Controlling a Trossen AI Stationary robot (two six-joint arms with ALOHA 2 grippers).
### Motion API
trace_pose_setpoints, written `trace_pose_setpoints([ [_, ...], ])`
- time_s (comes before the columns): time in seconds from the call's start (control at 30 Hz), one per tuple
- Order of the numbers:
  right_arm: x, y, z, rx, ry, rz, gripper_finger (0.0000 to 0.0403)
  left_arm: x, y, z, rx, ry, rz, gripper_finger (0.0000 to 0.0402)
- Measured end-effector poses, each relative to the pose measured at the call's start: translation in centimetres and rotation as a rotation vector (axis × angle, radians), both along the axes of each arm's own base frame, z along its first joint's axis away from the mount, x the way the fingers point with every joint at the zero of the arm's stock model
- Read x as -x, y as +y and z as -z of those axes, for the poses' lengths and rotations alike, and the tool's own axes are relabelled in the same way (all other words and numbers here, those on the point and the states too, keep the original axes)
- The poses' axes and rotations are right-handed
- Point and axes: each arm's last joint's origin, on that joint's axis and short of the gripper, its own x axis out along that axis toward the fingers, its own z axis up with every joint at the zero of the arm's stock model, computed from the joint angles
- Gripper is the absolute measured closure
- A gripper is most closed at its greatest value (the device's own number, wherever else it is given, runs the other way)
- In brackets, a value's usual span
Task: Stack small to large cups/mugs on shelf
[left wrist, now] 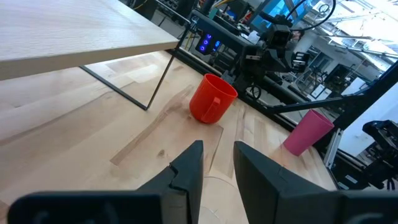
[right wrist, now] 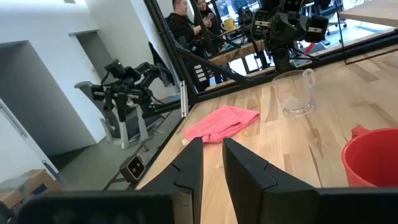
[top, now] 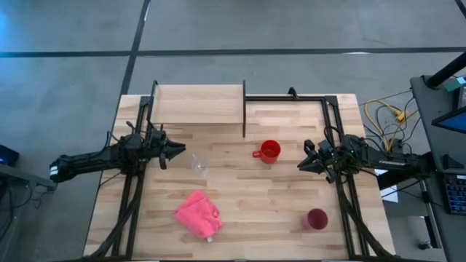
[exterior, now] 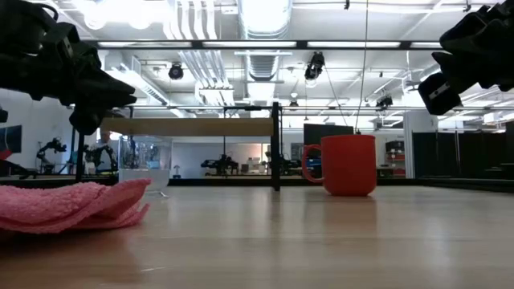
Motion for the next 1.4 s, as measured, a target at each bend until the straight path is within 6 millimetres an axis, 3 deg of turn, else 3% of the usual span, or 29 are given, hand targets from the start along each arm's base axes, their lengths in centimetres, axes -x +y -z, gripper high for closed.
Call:
trace_pose_setpoints([
  [0.3, -0.2, -0.7, 0.0, 0.448, -0.104, 0.248, 0.0346, 0.0, 0.0, 0.0, 0.000, 0.000, 0.000, 0.0327],
  [0.47, -0.2, -0.8, 0.0, 0.510, -0.107, 0.294, 0.0346, 0.0, 0.0, 0.0, 0.000, 0.000, 0.000, 0.0327],
  [0.6, -0.2, -0.8, 0.0, 0.348, -0.073, 0.295, 0.0346, 0.0, 0.0, 0.0, 0.000, 0.000, 0.000, 0.0327],
  [0.83, -0.2, -0.8, 0.0, -0.289, 0.057, 0.289, 0.0346, 0.0, 0.0, 0.0, 0.000, 0.000, 0.000, 0.0327],
  [1.0, -0.1, -0.8, -1.1, -0.473, -0.017, 0.256, 0.0346, 0.0, 0.0, 0.0, 0.000, 0.000, 0.000, 0.0327],
  [1.1, 0.3, -0.8, -2.8, -0.478, -0.186, 0.212, 0.0346, 0.0, 0.0, 0.0, 0.000, 0.000, -0.001, 0.0327],
  [1.27, 1.6, -0.6, -5.5, -0.309, -0.536, 0.181, 0.0346, 0.0, 0.2, -0.1, -0.015, -0.007, -0.075, 0.0327],
  [1.4, 2.1, -0.3, -6.2, -0.284, -0.605, 0.100, 0.0346, 0.0, 0.3, -0.5, -0.047, -0.052, -0.112, 0.0327],
])
